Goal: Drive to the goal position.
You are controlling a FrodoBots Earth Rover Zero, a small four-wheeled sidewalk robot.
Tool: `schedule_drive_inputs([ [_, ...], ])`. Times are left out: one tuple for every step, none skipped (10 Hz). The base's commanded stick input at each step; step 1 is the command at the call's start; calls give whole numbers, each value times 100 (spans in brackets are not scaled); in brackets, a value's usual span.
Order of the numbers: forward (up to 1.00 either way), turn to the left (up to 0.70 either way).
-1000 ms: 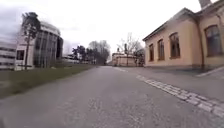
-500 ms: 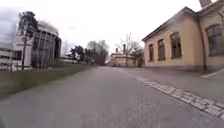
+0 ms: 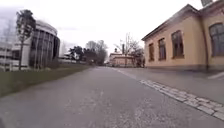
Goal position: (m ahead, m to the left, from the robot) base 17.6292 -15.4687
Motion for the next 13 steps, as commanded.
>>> schedule_drive_inputs([
  [100,0],
  [100,0],
  [100,0],
  [100,0],
  [100,0],
  [100,0],
  [100,0],
  [100,0],
  [100,0],
  [100,0],
  [100,8],
  [100,26],
  [100,40],
])
